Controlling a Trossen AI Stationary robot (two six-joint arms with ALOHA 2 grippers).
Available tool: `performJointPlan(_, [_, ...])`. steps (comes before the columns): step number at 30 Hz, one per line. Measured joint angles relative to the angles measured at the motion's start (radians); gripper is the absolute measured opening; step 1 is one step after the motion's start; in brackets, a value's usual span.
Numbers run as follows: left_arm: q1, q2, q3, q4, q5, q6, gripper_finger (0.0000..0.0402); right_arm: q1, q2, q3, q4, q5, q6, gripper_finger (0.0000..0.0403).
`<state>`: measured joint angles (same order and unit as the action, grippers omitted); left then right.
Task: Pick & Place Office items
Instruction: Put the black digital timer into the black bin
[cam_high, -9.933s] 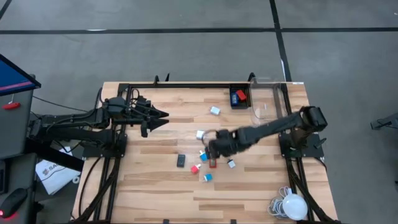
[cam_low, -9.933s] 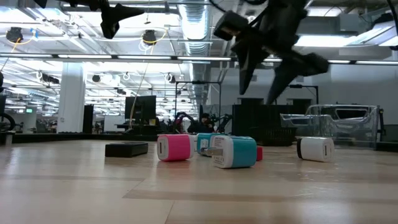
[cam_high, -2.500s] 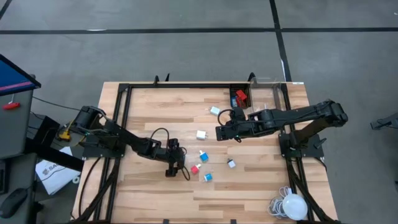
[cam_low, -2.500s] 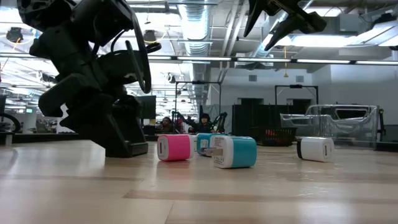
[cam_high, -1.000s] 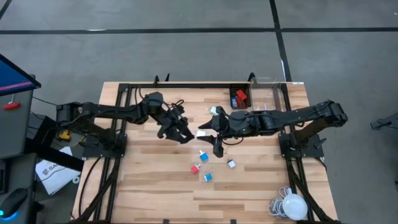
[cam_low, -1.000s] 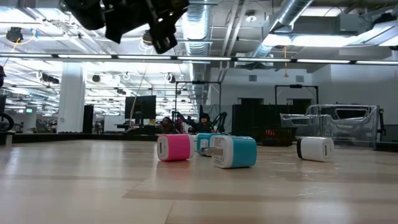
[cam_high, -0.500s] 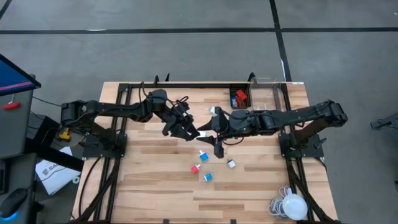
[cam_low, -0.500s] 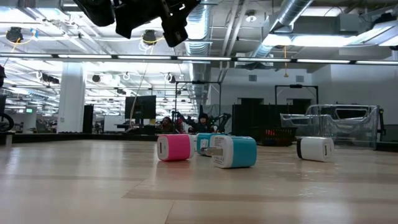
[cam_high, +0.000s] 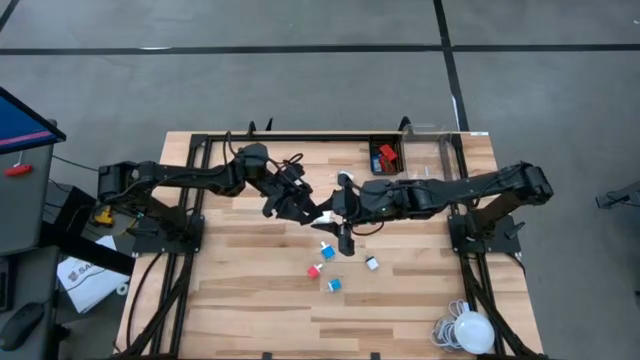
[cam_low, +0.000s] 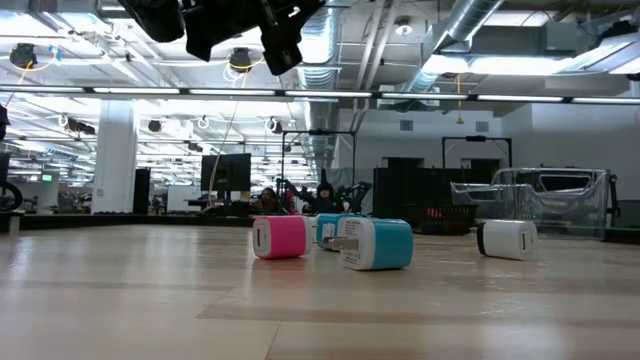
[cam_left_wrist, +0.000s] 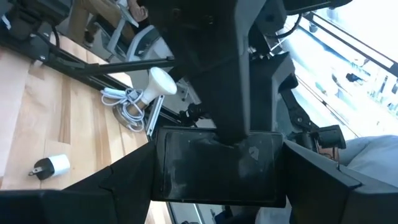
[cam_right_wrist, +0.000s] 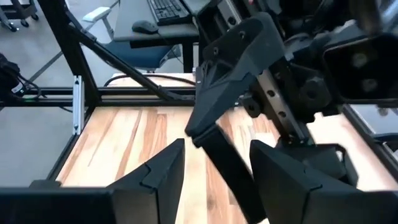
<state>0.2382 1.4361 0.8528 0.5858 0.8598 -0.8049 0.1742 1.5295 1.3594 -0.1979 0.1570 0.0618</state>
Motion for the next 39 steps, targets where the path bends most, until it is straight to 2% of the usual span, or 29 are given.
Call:
performJointPlan(10, [0.0, -0.001, 0.0, 0.008, 0.001, -0.017, 0.0287, -0.02, 0.032, 0.0, 0.029, -0.021, -0.036, 0.0157])
performJointPlan(13, [0.0, -0.001, 0.0, 0.006, 0.001, -0.021, 0.029, -0.02, 0.031, 0.0, 0.03, -0.022, -0.04, 0.0129])
performJointPlan(18, [-0.001, -0.001, 0.0, -0.001, 0.013, -0.053, 0.0292, -0.017, 0.029, 0.0, 0.04, -0.028, -0.094, 0.0059])
performJointPlan(22, [0.018, -0.003, 0.0, 0.012, 0.031, -0.021, 0.0307, -0.006, 0.029, 0.004, 0.058, -0.02, -0.072, 0.0051])
performJointPlan(24, [0.053, -0.02, 0.001, 0.015, 0.049, 0.036, 0.032, -0.009, 0.03, 0.027, 0.024, -0.013, -0.016, 0.0033])
performJointPlan(30, [0.202, -0.115, 0.0, 0.002, 0.137, 0.035, 0.0347, -0.01, 0.027, 0.066, -0.096, -0.029, 0.033, 0.0044])
performJointPlan(39, [0.425, -0.315, 0.0, -0.08, 0.258, 0.025, 0.0342, -0.076, 0.028, 0.1, -0.291, 0.024, 0.081, 0.0041])
